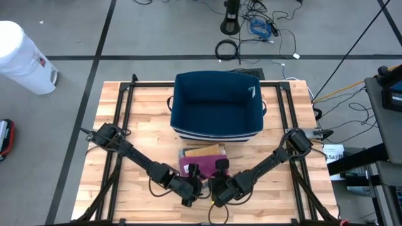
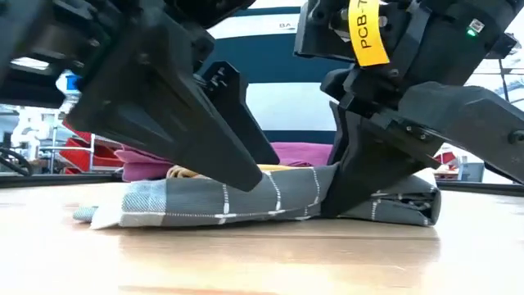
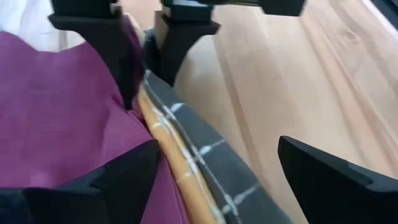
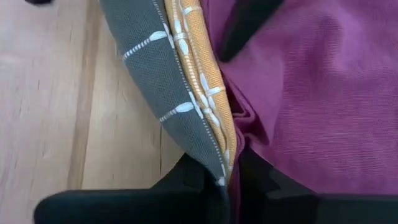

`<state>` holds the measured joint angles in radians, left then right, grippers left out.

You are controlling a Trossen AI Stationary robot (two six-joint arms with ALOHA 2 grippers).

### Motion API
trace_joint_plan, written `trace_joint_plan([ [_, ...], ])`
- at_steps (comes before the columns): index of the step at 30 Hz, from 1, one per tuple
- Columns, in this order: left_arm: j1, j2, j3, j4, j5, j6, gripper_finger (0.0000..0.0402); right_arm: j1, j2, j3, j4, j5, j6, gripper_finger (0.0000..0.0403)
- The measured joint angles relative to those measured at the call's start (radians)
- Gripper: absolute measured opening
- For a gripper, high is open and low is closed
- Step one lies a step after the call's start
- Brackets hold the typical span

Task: Fold towel
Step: Put the stacked towels into the blue bin

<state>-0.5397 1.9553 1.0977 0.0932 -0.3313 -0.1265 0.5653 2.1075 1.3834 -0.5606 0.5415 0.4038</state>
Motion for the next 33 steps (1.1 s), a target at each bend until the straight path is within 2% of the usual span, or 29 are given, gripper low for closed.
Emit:
trace_joint_plan([
  [3,0.011,0.0,0.0,-0.008,-0.018,0.001,0.0338,-0.01,0.0,-0.001,0.027,-0.003,0.001,0.0035],
  [7,0.019,0.0,0.0,-0.033,-0.119,0.017,0.0338,-0.018,-0.002,-0.001,0.07,-0.017,0.002,0.0035],
  [16,0.043,0.004,0.0,-0.039,-0.126,0.047,0.0338,-0.035,-0.036,-0.003,0.158,-0.023,0.019,0.0035],
  [20,0.044,0.034,0.0,-0.043,-0.139,0.033,0.0338,-0.037,-0.058,-0.003,0.146,0.004,0.044,0.0035],
  [25,0.039,0.07,0.006,-0.119,-0.243,-0.02,0.0337,-0.038,-0.075,-0.003,0.131,0.004,0.063,0.0035],
  [33,0.014,0.07,0.005,-0.217,-0.381,-0.052,0.0337,-0.022,-0.083,-0.001,-0.005,0.005,0.152,0.0035],
])
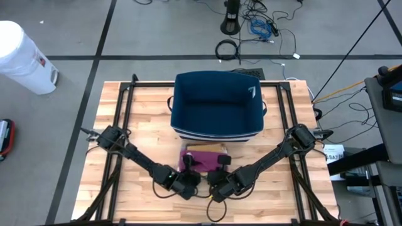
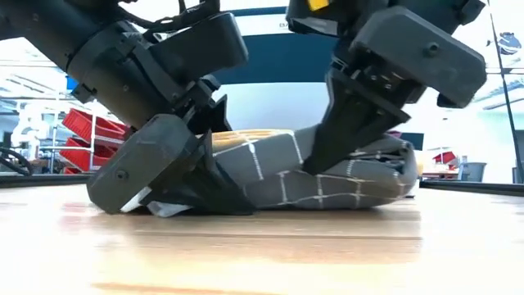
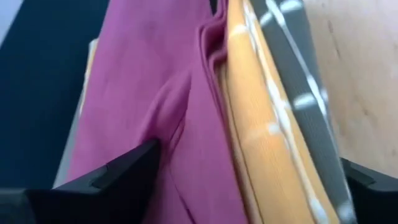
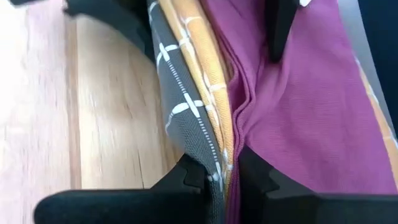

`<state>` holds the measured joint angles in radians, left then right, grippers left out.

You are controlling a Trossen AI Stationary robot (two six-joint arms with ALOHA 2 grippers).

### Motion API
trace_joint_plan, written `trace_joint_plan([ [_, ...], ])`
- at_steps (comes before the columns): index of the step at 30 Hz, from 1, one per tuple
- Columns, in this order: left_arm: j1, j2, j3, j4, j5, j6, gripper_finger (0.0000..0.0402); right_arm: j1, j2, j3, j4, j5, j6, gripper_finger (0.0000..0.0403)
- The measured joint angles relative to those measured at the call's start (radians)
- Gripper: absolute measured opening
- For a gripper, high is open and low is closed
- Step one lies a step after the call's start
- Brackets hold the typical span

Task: Fold towel
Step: Put the stacked towels into the blue bin

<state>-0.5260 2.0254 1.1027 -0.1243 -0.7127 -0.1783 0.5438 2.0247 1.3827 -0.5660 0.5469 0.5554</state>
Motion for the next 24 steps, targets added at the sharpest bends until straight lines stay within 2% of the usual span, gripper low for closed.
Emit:
trace_joint_plan([
  [8,-0.041,0.002,-0.004,-0.053,-0.091,-0.008,0.0335,0.002,-0.002,0.0,-0.063,-0.027,0.029,0.0035],
  [11,-0.057,0.002,-0.005,-0.087,-0.133,-0.027,0.0322,0.004,-0.002,0.001,-0.076,-0.036,0.035,0.0035],
  [18,-0.051,0.0,-0.005,-0.136,-0.139,-0.06,0.0234,0.015,-0.002,0.001,-0.08,-0.053,0.035,0.0035],
  [24,-0.014,0.0,-0.005,-0.133,-0.031,-0.054,0.015,0.02,-0.002,0.001,-0.081,-0.056,0.025,0.0035],
])
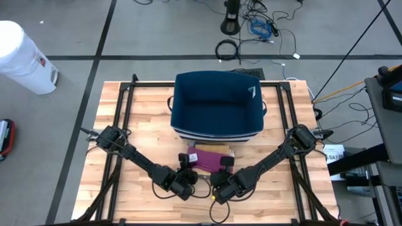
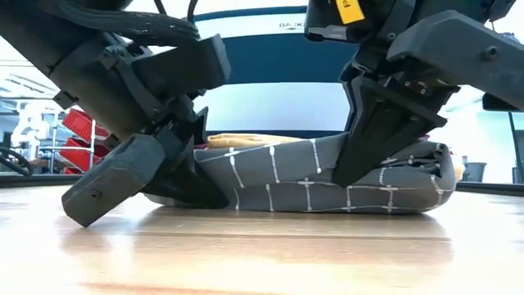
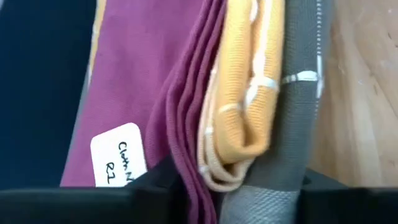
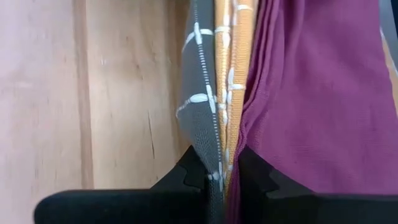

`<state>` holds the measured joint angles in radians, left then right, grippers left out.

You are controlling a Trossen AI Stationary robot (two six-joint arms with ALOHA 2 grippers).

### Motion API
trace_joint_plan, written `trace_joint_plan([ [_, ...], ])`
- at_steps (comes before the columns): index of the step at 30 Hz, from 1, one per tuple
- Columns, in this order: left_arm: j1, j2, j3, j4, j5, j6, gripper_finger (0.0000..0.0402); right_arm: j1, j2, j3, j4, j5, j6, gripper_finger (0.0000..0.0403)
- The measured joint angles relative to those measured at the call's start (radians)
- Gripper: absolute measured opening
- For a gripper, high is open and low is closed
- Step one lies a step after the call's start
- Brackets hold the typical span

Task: Fold towel
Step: Put the stacked towels into the blue bin

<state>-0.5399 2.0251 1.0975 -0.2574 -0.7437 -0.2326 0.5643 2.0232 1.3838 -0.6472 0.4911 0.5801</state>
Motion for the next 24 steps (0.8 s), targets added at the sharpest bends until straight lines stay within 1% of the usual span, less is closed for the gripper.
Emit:
trace_joint_plan([
  [4,0.009,0.0,0.0,0.003,0.015,0.007,0.0091,0.001,0.0,0.0,-0.016,0.0,-0.004,0.0038],
  [6,0.01,0.0,0.0,0.006,0.015,0.017,0.0054,0.0,0.0,0.0,-0.034,-0.006,-0.004,0.0054],
  [7,0.01,0.0,0.001,0.007,0.014,0.018,0.0045,0.0,0.0,0.0,-0.042,-0.011,-0.003,0.0062],
  [10,0.008,0.001,0.001,0.007,0.012,0.018,0.0045,0.0,0.0,0.001,-0.056,-0.018,-0.002,0.0077],
  [17,0.006,0.001,0.001,0.013,0.011,0.017,0.0045,0.007,0.005,0.001,-0.062,-0.041,-0.045,0.0084],
  [21,0.006,0.002,0.001,0.025,0.011,0.018,0.0045,0.02,0.022,-0.037,-0.004,-0.036,-0.064,0.0085],
  [24,0.006,0.002,0.001,0.027,0.012,0.018,0.0045,0.024,0.026,-0.061,0.014,-0.032,-0.045,0.0086],
])
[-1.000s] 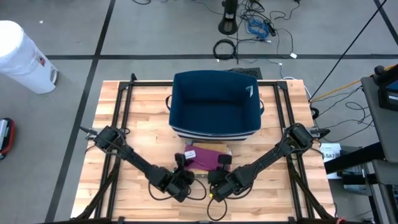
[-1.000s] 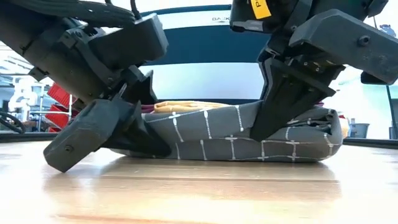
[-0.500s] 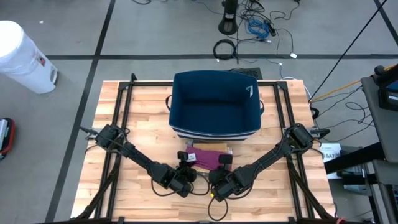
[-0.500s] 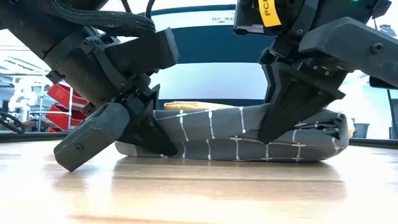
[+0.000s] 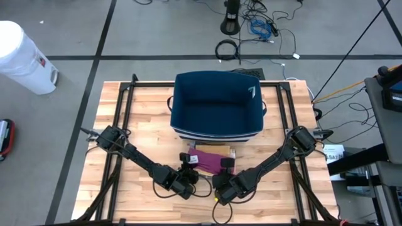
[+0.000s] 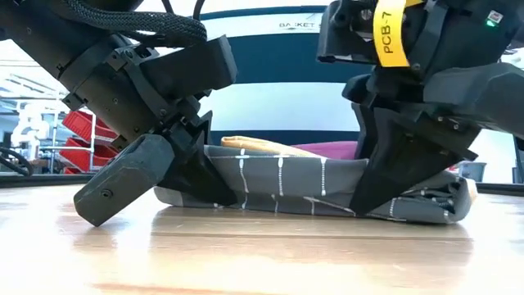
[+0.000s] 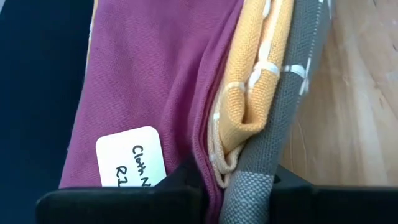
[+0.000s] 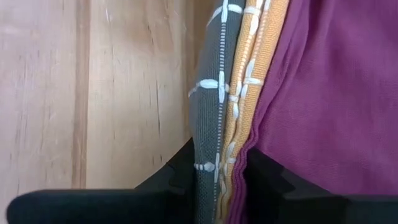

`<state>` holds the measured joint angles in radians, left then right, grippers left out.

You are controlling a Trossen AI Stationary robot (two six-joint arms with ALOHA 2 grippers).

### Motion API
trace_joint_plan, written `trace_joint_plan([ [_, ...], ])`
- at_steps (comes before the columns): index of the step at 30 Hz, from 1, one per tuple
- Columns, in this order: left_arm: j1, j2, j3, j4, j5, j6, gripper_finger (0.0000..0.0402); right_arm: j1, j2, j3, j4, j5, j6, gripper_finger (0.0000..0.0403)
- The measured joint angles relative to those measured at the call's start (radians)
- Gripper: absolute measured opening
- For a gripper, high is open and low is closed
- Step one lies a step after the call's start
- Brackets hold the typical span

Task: Fold towel
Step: Put the stacked towels into the blue bin

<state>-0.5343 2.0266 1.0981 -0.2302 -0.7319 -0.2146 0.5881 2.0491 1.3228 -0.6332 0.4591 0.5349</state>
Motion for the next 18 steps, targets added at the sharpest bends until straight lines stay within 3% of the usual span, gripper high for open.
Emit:
trace_joint_plan([
  [18,-0.005,0.0,0.0,0.008,0.001,0.013,0.0045,0.022,0.004,-0.016,-0.029,-0.004,0.026,0.0151],
])
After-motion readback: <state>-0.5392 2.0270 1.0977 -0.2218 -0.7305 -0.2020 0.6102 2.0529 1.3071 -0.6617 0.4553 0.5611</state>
